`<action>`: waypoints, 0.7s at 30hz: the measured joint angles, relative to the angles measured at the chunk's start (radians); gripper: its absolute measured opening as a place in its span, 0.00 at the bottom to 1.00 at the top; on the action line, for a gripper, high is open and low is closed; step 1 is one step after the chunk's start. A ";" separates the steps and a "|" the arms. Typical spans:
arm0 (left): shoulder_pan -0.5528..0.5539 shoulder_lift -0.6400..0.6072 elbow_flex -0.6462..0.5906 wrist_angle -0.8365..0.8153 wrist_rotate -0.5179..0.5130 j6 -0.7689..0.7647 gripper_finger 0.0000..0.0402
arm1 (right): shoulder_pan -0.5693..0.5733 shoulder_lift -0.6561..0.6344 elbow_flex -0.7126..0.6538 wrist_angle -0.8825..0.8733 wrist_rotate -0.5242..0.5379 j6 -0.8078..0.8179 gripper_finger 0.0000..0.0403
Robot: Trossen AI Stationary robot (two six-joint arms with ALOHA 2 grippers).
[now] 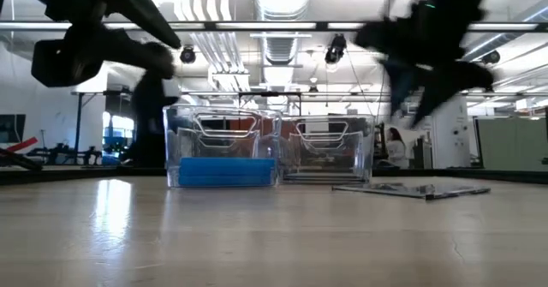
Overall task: Pick & place jewel cases by type
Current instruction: Put the black CD case into the right transparent bin
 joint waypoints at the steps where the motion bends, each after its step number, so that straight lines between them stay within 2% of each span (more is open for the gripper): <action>1: 0.000 0.007 0.000 0.003 0.000 0.000 0.28 | 0.000 -0.004 -0.005 -0.099 0.000 0.067 0.41; 4: 0.004 0.039 0.000 0.055 0.000 -0.004 0.28 | -0.017 -0.008 -0.104 -0.181 -0.037 0.175 0.41; 7: 0.009 0.084 0.000 0.100 0.031 -0.006 0.28 | -0.030 -0.012 -0.203 -0.082 -0.044 0.248 0.41; 12: 0.009 0.183 0.005 0.188 0.108 -0.010 0.28 | -0.050 -0.009 -0.322 0.052 0.019 0.414 0.41; 14: 0.009 0.227 0.013 0.207 0.116 -0.029 0.28 | -0.052 -0.012 -0.360 0.136 0.026 0.390 0.41; 17: 0.009 0.294 0.021 0.215 0.124 -0.100 0.28 | -0.056 -0.017 -0.390 0.330 -0.018 0.276 0.41; 21: 0.037 0.374 0.018 0.217 0.161 -0.364 0.28 | -0.044 -0.012 -0.370 0.485 -0.088 0.196 0.41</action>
